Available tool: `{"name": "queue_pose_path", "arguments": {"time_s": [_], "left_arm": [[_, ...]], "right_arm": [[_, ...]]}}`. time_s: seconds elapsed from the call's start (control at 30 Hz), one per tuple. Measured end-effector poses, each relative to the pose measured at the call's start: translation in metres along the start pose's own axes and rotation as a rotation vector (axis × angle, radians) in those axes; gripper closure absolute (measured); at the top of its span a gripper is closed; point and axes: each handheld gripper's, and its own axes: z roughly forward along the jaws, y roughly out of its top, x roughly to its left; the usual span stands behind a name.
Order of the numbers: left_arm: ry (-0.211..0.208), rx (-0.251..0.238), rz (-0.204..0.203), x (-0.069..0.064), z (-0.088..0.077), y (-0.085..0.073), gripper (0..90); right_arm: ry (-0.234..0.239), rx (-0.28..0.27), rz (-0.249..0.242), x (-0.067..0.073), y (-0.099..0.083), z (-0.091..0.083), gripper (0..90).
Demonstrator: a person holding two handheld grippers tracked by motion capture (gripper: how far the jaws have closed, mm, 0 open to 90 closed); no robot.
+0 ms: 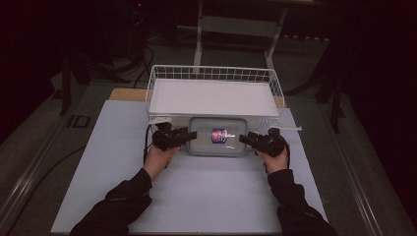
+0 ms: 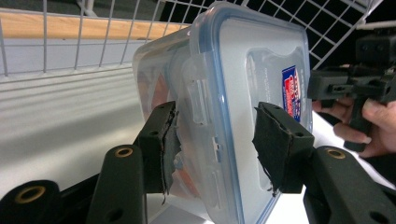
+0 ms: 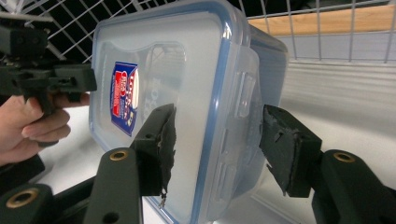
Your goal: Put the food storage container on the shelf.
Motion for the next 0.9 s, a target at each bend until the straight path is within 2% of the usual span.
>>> {"name": "queue_pose_path", "arguments": {"time_s": [0.13, 0.23, 0.27, 0.3, 0.33, 0.37, 0.43, 0.53, 0.6, 0.67, 0.73, 0.8, 0.83, 0.9], "left_arm": [[0.028, -0.018, 0.015, 0.002, 0.000, -0.001, 48.9], [0.072, -0.006, 0.032, 0.002, 0.003, -0.001, 48.3], [0.072, -0.006, 0.032, 0.002, 0.003, -0.001, 48.3], [0.094, 0.006, 0.033, 0.005, 0.007, -0.003, 48.3], [0.097, 0.000, 0.010, 0.006, 0.007, -0.004, 46.5], [0.086, -0.004, -0.016, 0.007, 0.008, -0.005, 46.2], [0.078, -0.005, -0.032, 0.006, 0.009, -0.005, 46.0], [0.097, 0.007, 0.002, 0.006, 0.008, -0.004, 44.1], [0.095, 0.009, 0.013, 0.004, 0.006, -0.004, 41.8], [0.089, 0.006, 0.024, 0.003, 0.003, -0.004, 41.6], [0.085, 0.004, 0.015, 0.001, -0.001, -0.005, 37.6], [0.046, 0.006, 0.037, -0.003, -0.006, -0.008, 32.4], [0.046, 0.011, 0.050, -0.006, -0.009, -0.009, 30.4], [0.018, 0.027, 0.061, -0.010, -0.014, -0.012, 27.1]], "right_arm": [[-0.036, -0.020, 0.018, 0.003, 0.000, 0.003, 44.7], [-0.062, -0.021, 0.028, 0.004, -0.001, 0.005, 43.8], [-0.062, -0.021, 0.028, 0.004, -0.001, 0.005, 43.8], [-0.065, -0.010, 0.033, 0.004, -0.001, 0.007, 41.2], [-0.115, 0.009, 0.019, 0.009, -0.003, 0.014, 37.1], [-0.120, 0.001, 0.045, 0.009, -0.002, 0.014, 39.7], [-0.128, -0.001, 0.042, 0.007, -0.001, 0.015, 39.6], [-0.142, 0.005, 0.035, 0.011, 0.000, 0.016, 39.2], [-0.155, -0.006, 0.008, 0.013, 0.001, 0.014, 38.8], [-0.165, -0.011, 0.002, 0.015, 0.001, 0.012, 38.2], [-0.166, -0.014, -0.018, 0.019, 0.002, 0.008, 36.8], [-0.164, -0.008, -0.022, 0.022, 0.002, 0.004, 36.7], [-0.164, -0.002, -0.030, 0.024, 0.001, 0.003, 36.6], [-0.160, -0.003, -0.041, 0.030, 0.000, -0.001, 36.4]]}}
